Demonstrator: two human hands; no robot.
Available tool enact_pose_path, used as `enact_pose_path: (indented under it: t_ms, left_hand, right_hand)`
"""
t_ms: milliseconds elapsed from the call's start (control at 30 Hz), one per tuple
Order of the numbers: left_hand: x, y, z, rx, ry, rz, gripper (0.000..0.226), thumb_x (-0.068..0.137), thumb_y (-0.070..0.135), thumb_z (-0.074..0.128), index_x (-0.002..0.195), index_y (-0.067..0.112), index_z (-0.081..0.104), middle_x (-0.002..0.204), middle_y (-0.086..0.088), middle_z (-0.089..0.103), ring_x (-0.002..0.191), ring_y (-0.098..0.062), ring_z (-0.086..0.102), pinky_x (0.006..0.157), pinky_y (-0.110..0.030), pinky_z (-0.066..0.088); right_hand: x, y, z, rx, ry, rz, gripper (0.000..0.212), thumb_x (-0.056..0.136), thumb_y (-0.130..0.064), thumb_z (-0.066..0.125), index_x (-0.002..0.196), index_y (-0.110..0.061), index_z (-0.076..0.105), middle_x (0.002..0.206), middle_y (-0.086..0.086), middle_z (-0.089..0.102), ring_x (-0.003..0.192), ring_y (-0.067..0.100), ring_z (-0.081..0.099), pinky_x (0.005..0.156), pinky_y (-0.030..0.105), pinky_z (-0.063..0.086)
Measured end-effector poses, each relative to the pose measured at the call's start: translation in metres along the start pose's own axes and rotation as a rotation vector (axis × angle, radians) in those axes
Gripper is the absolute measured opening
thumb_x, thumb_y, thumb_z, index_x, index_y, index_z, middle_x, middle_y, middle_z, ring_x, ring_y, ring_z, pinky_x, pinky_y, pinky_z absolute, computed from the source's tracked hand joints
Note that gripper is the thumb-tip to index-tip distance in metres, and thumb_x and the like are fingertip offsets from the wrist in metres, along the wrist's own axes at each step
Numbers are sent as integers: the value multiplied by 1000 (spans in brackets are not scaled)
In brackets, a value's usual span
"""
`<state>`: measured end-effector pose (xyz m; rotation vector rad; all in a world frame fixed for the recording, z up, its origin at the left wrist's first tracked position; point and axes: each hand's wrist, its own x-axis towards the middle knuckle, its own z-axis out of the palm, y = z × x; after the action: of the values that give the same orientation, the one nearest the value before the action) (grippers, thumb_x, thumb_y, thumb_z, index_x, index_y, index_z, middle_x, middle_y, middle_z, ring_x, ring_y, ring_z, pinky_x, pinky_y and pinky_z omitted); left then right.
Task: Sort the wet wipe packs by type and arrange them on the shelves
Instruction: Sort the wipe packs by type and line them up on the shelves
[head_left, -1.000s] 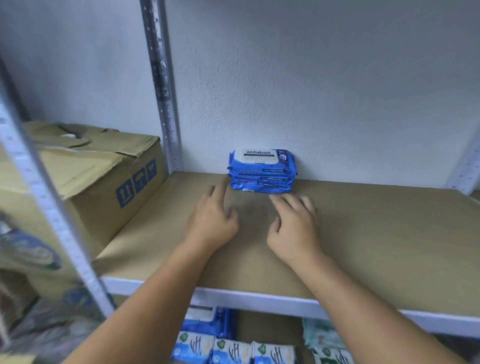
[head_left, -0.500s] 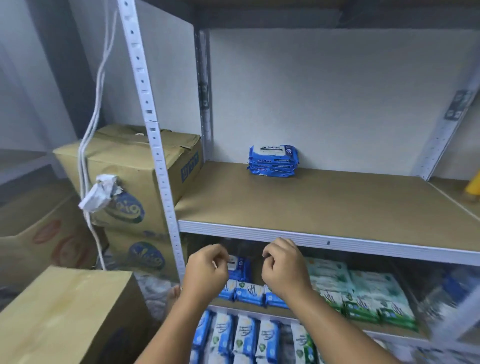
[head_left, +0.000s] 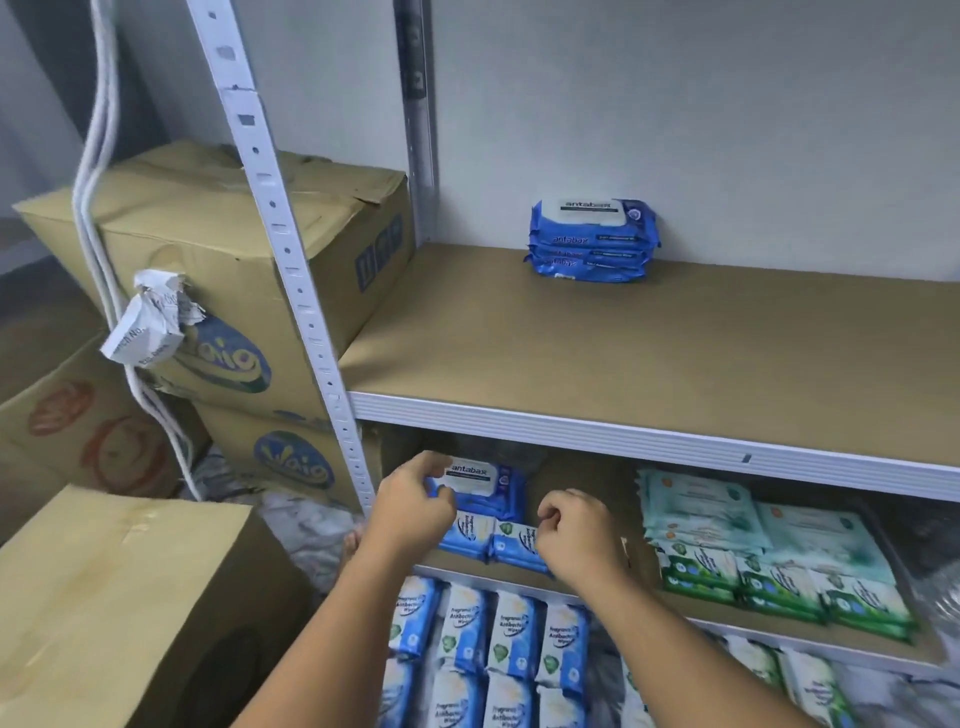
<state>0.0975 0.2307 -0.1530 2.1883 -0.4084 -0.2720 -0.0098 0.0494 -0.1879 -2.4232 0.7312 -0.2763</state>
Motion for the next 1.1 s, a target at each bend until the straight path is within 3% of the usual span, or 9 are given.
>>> enact_pose_path:
  t_ms: [133,233,367,400,467,567,733,900,1100]
  left_hand:
    - [49,-33,29,-22,-13,-64,32,86,16,62,113,32,61,111,5,67,104,-16,64,88,-29,50]
    - [81,-66,56,-5,-24,-107,42,90,15,62,130,27,58,122,7,65,107,-14,60,87,-22,43]
    - [123,-104,88,-7,-17,-185,46,97,11,55,141,25,52,110,8,59,72,6,55,53,2,35]
    - [134,-112,94,23,-5,-197,43,98,16,55,139,28,52,110,7,62,69,9,56,53,1,35]
    - [157,-128,104,105,-12,-212,38,99,26,54,137,29,55,121,3,66,93,-11,68,71,-14,43]
    - [184,-147,115,178,-63,-312,37,101,24,51,134,11,58,130,-14,63,119,-34,59,91,-33,46]
    - [194,-162,128,206,-127,-321,41,91,40,67,129,23,64,112,-7,70,87,-23,58,74,-24,41]
    - [195,-171,138,128,-139,-352,44,92,39,63,134,35,51,111,3,65,85,-19,63,62,-23,46]
    - [192,-171,141,-29,-118,-413,55,81,49,70,126,38,40,96,14,63,78,-18,70,75,-44,62]
  right_hand:
    - [38,21,43,80,-67,130,23,81,-9,53,87,-22,72,85,-4,68,77,20,62,69,34,56]
    - [64,39,72,180,-140,256,24,85,-9,58,102,-20,70,96,0,69,82,19,63,74,31,54]
    - [101,57,103,326,-188,324,30,85,-13,63,114,-18,63,84,-4,62,83,22,67,78,39,57]
    - [110,63,111,332,-194,327,26,85,-18,64,110,-24,60,82,-7,61,83,21,67,76,38,58]
    - [127,71,126,321,-215,329,16,84,-27,64,97,-26,55,85,-9,63,78,13,65,65,29,54]
    - [148,80,149,361,-254,344,26,82,-32,63,108,-32,59,99,-11,69,84,8,67,71,27,56]
    - [164,88,178,388,-326,341,49,80,-42,53,129,-41,54,109,-7,71,94,15,68,88,36,56]
    - [160,86,184,398,-313,375,44,94,-25,53,135,-40,49,107,-6,69,89,14,67,74,28,52]
    - [159,80,181,450,-257,365,43,96,-9,48,124,-41,53,106,-5,68,80,11,61,63,24,45]
